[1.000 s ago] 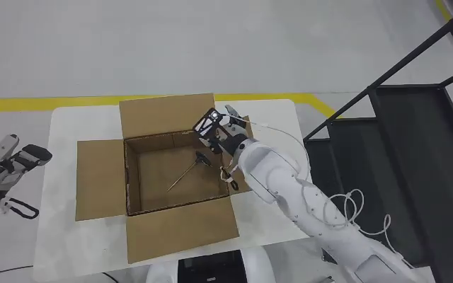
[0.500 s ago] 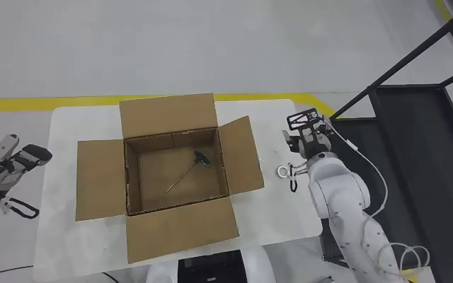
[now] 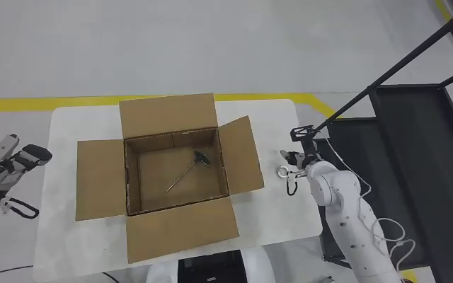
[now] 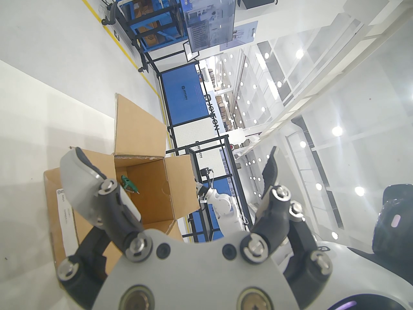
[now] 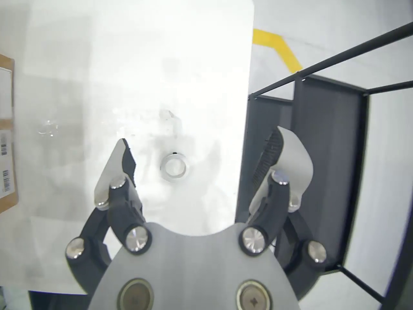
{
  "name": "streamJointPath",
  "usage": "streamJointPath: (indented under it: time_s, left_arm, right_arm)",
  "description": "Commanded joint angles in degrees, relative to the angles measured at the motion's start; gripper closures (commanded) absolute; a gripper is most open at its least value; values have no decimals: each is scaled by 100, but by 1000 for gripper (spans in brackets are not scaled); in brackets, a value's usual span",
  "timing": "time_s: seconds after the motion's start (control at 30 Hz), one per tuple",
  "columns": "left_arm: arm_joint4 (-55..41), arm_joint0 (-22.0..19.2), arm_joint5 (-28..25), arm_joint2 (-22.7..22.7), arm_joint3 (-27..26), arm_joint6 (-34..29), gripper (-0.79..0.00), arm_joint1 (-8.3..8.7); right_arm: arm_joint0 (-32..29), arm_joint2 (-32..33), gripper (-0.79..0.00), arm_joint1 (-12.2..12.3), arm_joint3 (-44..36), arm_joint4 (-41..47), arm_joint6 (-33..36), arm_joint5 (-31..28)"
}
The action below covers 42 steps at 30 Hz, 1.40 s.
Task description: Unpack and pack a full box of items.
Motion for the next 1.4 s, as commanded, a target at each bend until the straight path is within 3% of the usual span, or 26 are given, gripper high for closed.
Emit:
streamJointPath:
  time_s: [0.0,0.07,0.17,0.3,0.5,0.67,0.9,1.07,1.37]
  left_arm:
    - [0,0,0,0,0,0,-785,0]
    - [0,0,0,0,0,0,-785,0]
    - [0,0,0,0,0,0,-785,0]
    - [0,0,0,0,0,0,-785,0]
    - [0,0,0,0,0,0,-785,0]
    - [0,0,0,0,0,0,-785,0]
    - [0,0,0,0,0,0,-785,0]
    - [0,0,0,0,0,0,-785,0]
    - [0,0,0,0,0,0,-785,0]
  right_arm:
    - [37,43,-720,-11,269,334,-94,-33]
    - [54,65,-751,-21,443,545,-164,-46]
    - [43,100,-693,-35,665,848,-268,-68]
    - [9,104,-483,-37,797,995,-221,-101]
    - [-28,42,-542,-42,1028,1130,-118,-143]
    - [18,-23,-471,-48,1249,1170,-154,-146]
    - [128,-119,-456,-55,1450,1162,-72,-59]
    - [205,-196,-514,-76,1638,1269,-184,24]
    - [295,-296,-388,-97,1811,1335,-339,99]
